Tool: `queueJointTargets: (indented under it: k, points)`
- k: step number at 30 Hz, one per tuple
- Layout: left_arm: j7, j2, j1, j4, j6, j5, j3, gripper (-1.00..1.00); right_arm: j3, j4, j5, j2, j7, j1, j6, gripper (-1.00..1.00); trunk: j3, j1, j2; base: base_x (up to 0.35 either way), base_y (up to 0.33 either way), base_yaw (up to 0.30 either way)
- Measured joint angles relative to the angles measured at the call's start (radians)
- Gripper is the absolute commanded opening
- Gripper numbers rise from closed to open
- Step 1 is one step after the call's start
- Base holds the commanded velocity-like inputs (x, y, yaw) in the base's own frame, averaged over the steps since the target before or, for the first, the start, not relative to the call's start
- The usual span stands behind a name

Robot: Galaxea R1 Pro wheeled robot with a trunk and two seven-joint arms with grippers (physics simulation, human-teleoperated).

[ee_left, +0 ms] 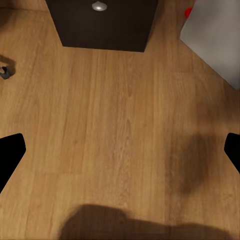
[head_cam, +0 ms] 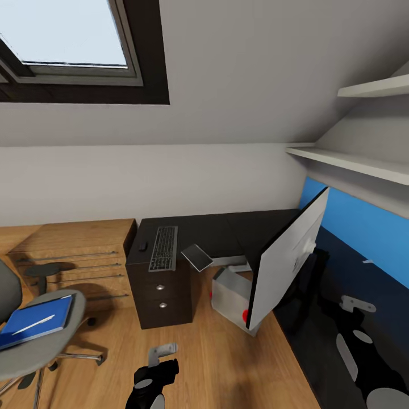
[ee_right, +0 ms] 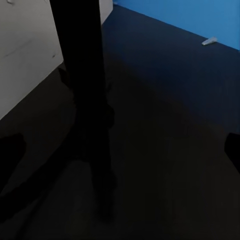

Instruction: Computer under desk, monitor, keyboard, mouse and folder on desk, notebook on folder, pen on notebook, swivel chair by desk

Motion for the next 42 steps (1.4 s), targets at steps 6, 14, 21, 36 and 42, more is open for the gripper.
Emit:
queueJointTargets:
  k: [6, 14, 21, 36, 42]
  points:
    - [0.000, 0.000, 0.000, 0.000, 0.000, 0.001, -0.001, 1.00, 0.001, 0.001, 0.001, 0.000, 0.000, 0.000, 0.000, 1.00, 0.000, 0.000, 0.000, 0.130, 0.000, 0.000]
    - [0.000, 0.000, 0.000, 0.000, 0.000, 0.002, -0.001, 1.00, 0.002, 0.001, 0.019, 0.000, 0.001, 0.000, -0.001, 1.00, 0.000, 0.000, 0.000, 0.083, 0.000, 0.000]
    - [0.000, 0.000, 0.000, 0.000, 0.000, 0.002, -0.001, 1.00, 0.002, 0.002, 0.030, 0.000, 0.001, 0.000, -0.002, 1.00, 0.000, 0.000, 0.000, 0.009, 0.000, 0.000]
    - [-0.001, -0.001, 0.000, 0.000, 0.000, 0.003, -0.003, 1.00, 0.001, 0.002, 0.032, -0.012, 0.001, 0.000, -0.002, 1.00, 0.000, 0.000, 0.000, 0.074, 0.000, 0.000]
    - [-0.001, -0.001, 0.000, 0.000, 0.000, 0.003, -0.004, 1.00, 0.002, 0.028, 0.033, -0.014, 0.001, 0.000, -0.028, 1.00, 0.000, 0.000, 0.000, 0.015, 0.000, 0.000]
